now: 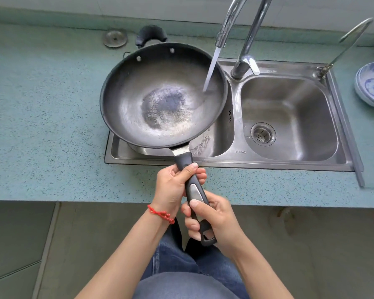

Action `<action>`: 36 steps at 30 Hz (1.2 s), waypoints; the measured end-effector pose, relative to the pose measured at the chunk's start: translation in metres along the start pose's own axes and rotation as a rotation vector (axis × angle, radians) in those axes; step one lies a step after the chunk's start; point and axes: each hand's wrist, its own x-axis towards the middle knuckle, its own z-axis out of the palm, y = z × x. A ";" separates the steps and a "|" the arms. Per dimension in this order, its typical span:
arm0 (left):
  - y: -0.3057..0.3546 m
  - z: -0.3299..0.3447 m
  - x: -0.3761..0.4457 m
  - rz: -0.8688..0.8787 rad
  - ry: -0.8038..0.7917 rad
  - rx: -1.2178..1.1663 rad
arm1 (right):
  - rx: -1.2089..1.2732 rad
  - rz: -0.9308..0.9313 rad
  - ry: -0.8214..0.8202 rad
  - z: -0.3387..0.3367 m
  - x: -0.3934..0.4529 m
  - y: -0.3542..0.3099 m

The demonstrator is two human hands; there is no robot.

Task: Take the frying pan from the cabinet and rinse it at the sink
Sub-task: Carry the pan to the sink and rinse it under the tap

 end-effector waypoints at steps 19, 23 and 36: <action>-0.022 -0.003 0.010 -0.050 -0.052 0.208 | -0.187 -0.030 0.043 -0.015 0.002 0.013; -0.021 -0.007 0.010 -0.056 -0.057 0.200 | -0.264 -0.016 0.046 -0.014 0.002 0.013; -0.016 -0.016 0.000 -0.067 -0.073 0.150 | -0.294 -0.005 0.022 -0.002 -0.003 0.007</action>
